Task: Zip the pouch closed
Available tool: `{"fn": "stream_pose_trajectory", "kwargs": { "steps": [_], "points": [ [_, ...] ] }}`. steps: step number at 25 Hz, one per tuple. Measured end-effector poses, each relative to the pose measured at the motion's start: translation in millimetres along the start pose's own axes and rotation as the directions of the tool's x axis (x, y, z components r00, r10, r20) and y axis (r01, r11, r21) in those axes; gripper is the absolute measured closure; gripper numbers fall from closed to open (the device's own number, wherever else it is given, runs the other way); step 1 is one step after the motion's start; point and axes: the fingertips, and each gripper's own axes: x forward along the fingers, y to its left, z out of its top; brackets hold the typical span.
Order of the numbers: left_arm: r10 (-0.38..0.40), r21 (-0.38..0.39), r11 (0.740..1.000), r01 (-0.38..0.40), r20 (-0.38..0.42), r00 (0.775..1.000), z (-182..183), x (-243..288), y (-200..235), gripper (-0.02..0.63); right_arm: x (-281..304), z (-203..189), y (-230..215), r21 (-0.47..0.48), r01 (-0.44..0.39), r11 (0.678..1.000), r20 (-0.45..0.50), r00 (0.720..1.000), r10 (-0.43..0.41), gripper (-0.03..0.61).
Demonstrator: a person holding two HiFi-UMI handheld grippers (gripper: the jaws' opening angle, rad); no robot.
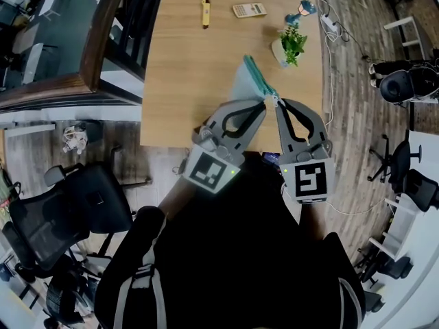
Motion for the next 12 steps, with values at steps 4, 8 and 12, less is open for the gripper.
{"fn": "stream_pose_trajectory", "kwargs": {
  "steps": [4, 8, 12],
  "points": [
    [-0.002, -0.004, 1.000, 0.002, 0.042, 0.999, 6, 1, -3, 0.615, -13, 9, -20, -0.473, 0.260, 0.841, -0.034, 0.949, -0.313, 0.557],
    [-0.028, -0.005, 1.000, 0.029, 0.070, 0.997, 10, 7, -12, 0.615, -16, 7, -27, -0.699, 0.243, 0.673, -0.021, 0.933, -0.359, 0.557],
    [-0.021, -0.020, 1.000, 0.022, 0.083, 0.996, 12, 10, -14, 0.615, -17, 4, -25, -0.694, 0.159, 0.702, -0.086, 0.950, -0.301, 0.557]
  ]
}}
